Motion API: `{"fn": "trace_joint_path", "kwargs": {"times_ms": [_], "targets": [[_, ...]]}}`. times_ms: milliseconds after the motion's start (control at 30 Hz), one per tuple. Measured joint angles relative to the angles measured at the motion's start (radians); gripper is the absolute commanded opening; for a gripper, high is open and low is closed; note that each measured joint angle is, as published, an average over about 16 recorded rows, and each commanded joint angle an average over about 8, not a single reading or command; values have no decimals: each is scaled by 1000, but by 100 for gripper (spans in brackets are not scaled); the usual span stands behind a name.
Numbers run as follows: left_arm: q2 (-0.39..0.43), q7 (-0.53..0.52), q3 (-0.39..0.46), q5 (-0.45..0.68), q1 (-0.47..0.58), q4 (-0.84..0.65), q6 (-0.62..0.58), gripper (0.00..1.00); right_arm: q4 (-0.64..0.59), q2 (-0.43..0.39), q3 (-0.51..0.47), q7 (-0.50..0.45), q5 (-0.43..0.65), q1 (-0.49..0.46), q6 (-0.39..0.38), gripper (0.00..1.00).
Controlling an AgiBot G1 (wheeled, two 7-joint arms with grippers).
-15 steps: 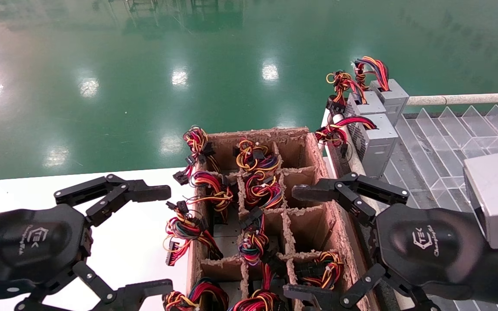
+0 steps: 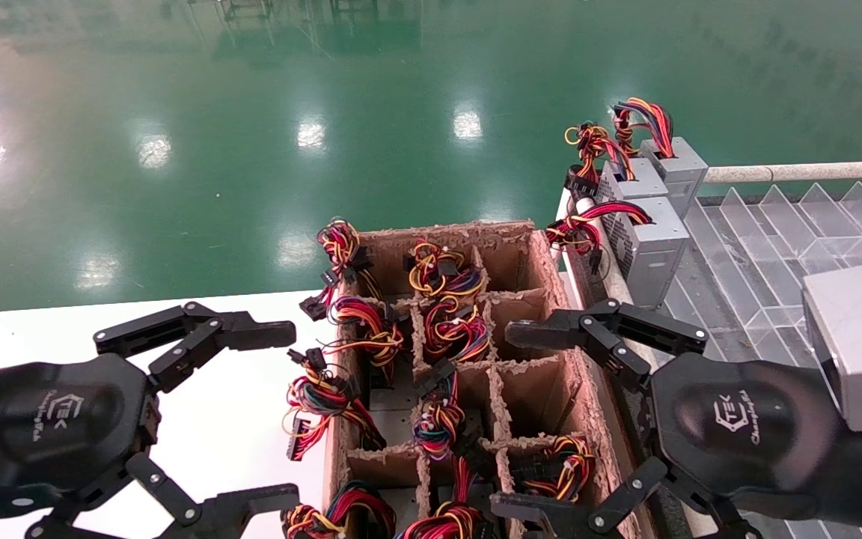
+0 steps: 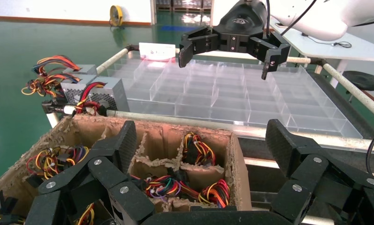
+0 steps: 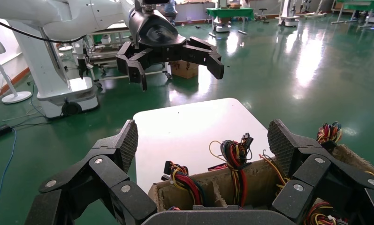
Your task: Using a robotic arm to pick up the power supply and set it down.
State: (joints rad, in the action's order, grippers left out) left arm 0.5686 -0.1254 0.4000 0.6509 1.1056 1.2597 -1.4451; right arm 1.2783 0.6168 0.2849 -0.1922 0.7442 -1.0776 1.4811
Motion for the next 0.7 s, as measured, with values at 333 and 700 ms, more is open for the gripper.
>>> {"fn": "trace_joint_path", "kwargs": {"times_ms": [333, 700], "targets": [[0, 0, 0, 0, 0, 0, 0, 0, -33, 66, 60, -38, 140, -34, -123, 100], [0, 0, 0, 0, 0, 0, 0, 0, -131, 199, 161, -109, 386, -118, -342, 33]]}}
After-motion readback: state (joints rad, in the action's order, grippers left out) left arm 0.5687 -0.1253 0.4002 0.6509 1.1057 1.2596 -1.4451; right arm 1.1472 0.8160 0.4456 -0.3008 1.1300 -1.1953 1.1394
